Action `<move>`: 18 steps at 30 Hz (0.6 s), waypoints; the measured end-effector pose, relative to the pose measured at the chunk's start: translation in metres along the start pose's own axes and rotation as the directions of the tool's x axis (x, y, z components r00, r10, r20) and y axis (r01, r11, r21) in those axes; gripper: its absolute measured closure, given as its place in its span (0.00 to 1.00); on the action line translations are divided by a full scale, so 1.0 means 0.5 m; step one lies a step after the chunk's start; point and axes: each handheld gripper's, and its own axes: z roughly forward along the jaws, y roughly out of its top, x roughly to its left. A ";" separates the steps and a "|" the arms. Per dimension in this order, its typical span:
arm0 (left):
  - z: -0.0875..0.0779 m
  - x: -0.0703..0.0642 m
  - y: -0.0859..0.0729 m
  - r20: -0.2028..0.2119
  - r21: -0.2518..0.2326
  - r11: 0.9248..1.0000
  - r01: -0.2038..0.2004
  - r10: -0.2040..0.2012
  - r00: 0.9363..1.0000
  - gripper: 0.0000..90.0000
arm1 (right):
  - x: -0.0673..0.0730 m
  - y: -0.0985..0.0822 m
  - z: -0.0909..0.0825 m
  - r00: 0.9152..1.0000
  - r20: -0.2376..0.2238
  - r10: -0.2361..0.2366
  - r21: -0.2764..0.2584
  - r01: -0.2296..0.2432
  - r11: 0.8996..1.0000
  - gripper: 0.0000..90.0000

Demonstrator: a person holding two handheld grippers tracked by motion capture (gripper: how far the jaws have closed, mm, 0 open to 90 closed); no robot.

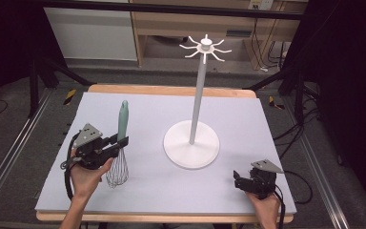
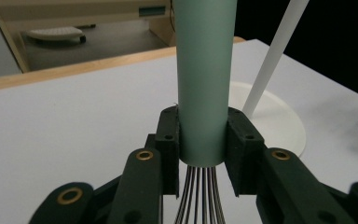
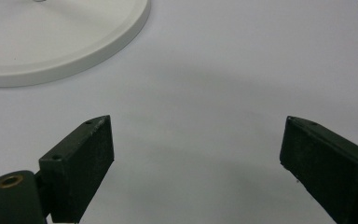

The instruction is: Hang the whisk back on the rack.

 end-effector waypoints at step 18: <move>-0.011 -0.024 0.047 0.041 -0.104 0.993 -0.057 0.061 0.997 0.76 | -0.002 0.003 0.001 1.000 0.009 0.004 -0.006 -0.003 1.000 0.11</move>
